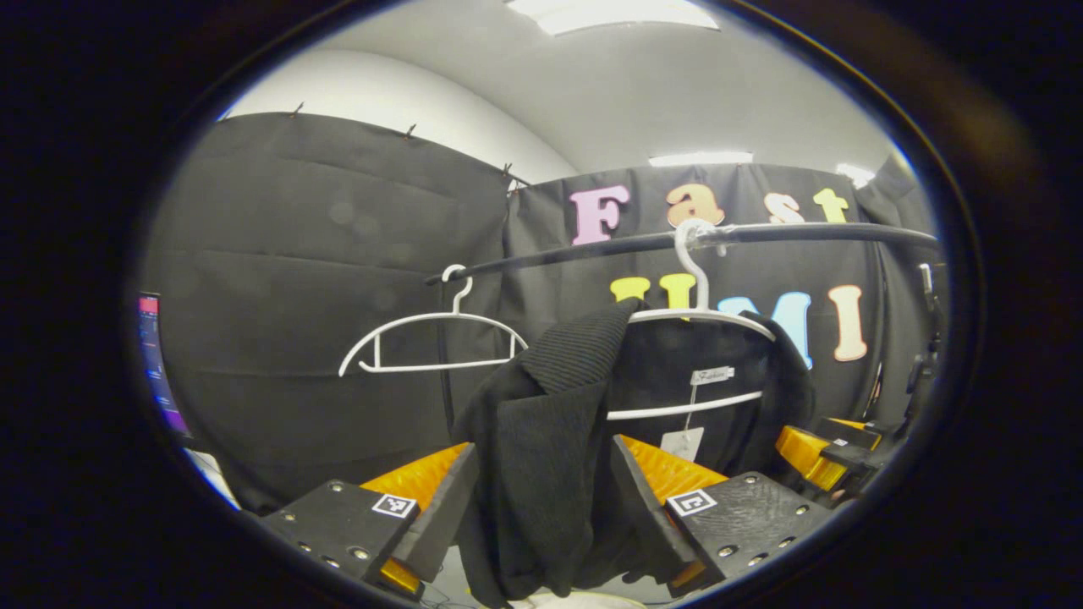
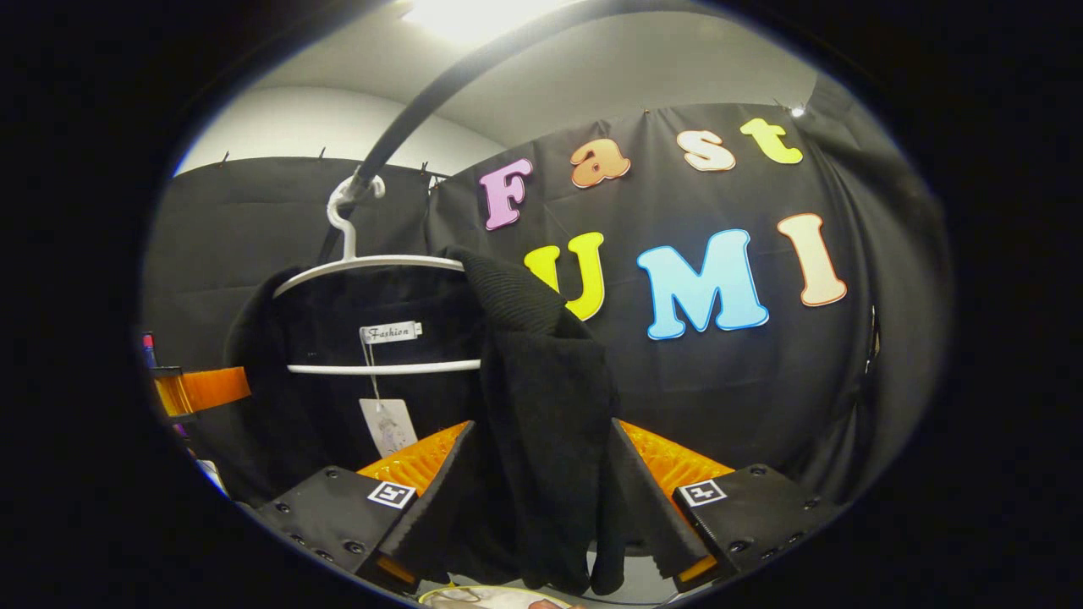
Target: Grasp the clothes on the hanger with both hands and then place them into the laundry hamper below.
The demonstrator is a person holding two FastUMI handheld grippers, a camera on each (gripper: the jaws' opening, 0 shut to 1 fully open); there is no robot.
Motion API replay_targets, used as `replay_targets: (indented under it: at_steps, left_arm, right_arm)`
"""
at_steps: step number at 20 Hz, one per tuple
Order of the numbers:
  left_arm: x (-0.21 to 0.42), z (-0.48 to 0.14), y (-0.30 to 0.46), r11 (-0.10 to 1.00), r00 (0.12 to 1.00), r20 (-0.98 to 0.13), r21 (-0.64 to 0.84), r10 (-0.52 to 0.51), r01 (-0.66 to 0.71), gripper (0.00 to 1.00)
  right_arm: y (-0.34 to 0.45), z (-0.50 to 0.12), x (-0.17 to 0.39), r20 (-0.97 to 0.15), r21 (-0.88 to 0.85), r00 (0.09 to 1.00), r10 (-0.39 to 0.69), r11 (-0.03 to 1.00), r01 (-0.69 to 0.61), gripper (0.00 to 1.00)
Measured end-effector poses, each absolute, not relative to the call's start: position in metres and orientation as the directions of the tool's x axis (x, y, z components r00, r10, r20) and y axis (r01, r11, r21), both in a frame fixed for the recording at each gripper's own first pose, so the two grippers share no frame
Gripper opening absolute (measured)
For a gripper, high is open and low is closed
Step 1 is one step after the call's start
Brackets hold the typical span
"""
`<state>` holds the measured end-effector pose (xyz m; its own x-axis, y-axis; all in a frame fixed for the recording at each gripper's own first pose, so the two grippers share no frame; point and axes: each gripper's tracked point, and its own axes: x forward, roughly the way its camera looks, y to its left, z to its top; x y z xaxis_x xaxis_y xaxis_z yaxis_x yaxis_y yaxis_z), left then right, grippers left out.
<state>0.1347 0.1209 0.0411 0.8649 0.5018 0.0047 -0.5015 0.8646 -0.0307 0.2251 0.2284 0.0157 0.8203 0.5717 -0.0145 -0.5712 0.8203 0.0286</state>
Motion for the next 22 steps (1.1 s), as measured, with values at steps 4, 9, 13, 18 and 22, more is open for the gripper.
replay_targets:
  at_steps: [4, 9, 13, 18, 22]
  left_arm:
    - [0.148, 0.033, 0.121, 0.87, 0.87, -0.026, -0.014, 0.492, -0.493, 0.92]
    - [0.164, 0.029, 0.131, 0.864, 0.864, -0.039, -0.035, 0.502, -0.503, 0.92]
    - [0.175, 0.02, 0.135, 0.859, 0.86, -0.055, -0.054, 0.506, -0.509, 0.92]
    - [0.177, 0.018, 0.136, 0.874, 0.876, -0.021, -0.053, 0.482, -0.483, 0.55]
    - [0.177, 0.03, 0.127, 0.886, 0.887, 0.024, -0.059, 0.462, -0.46, 0.06]
  right_arm:
    - [0.237, 0.011, 0.238, -0.03, 0.053, 0.823, 0.568, 0.823, -0.566, 0.97]
    - [0.249, 0.008, 0.247, -0.029, 0.035, 0.819, 0.573, 0.819, -0.572, 0.97]
    - [0.258, 0.009, 0.254, -0.019, 0.035, 0.809, 0.588, 0.809, -0.587, 0.92]
    - [0.268, 0.009, 0.252, -0.002, 0.01, 0.784, 0.621, 0.783, -0.621, 0.74]
    - [0.274, 0.006, 0.258, -0.01, 0.019, 0.76, 0.65, 0.76, -0.65, 0.22]
